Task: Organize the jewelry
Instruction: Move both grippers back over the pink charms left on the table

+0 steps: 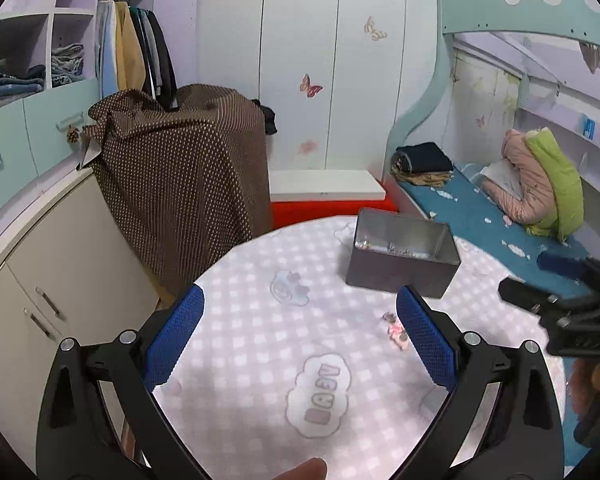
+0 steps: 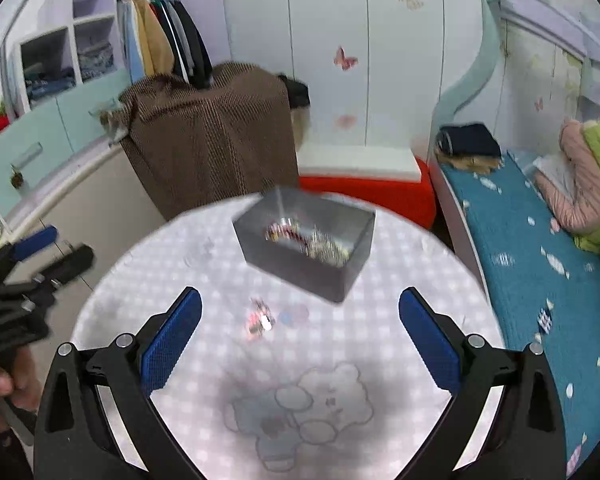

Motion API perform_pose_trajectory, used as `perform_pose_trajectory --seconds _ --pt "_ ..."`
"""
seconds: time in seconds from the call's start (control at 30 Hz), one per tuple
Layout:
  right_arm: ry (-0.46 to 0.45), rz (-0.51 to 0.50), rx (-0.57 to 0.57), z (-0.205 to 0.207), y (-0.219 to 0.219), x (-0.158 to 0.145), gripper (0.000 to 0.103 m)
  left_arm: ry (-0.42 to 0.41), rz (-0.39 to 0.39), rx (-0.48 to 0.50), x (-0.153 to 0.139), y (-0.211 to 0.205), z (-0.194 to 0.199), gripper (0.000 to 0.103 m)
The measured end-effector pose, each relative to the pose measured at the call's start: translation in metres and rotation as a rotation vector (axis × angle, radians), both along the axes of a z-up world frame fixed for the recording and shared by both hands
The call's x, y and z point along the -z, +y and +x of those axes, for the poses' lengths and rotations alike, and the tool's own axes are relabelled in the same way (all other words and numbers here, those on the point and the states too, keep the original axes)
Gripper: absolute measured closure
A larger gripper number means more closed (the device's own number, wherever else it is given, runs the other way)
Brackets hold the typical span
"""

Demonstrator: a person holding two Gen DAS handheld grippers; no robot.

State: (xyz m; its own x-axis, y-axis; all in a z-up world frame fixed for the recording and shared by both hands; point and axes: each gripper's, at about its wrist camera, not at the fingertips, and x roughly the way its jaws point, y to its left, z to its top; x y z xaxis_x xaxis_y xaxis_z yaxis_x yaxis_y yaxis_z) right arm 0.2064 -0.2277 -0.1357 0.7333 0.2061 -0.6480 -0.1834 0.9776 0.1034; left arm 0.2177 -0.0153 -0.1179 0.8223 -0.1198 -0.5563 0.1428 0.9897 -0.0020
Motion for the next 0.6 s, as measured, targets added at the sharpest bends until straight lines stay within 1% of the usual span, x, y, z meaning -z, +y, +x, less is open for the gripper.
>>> perform_pose_trajectory --seconds 0.13,0.43,0.47,0.5,0.53,0.6 --pt "0.064 -0.017 -0.022 0.006 0.009 0.03 0.008 0.025 0.001 -0.006 0.014 0.001 0.001 0.006" --pt "0.146 -0.043 -0.08 0.024 0.029 0.07 0.008 0.075 -0.001 -0.015 0.036 0.0 0.009 0.006" --pt "0.152 -0.046 -0.088 0.025 0.032 0.073 0.011 0.082 -0.001 -0.017 0.037 0.001 0.011 0.006" --pt "0.163 -0.048 -0.098 0.028 0.035 0.077 0.016 0.088 -0.003 -0.019 0.039 0.001 0.012 0.006" --pt "0.169 -0.048 -0.104 0.031 0.037 0.08 0.02 0.095 -0.006 -0.023 0.042 0.001 0.014 0.006" --pt "0.183 -0.045 -0.118 0.034 0.041 0.085 0.034 0.106 -0.009 -0.028 0.046 0.003 0.015 0.006"
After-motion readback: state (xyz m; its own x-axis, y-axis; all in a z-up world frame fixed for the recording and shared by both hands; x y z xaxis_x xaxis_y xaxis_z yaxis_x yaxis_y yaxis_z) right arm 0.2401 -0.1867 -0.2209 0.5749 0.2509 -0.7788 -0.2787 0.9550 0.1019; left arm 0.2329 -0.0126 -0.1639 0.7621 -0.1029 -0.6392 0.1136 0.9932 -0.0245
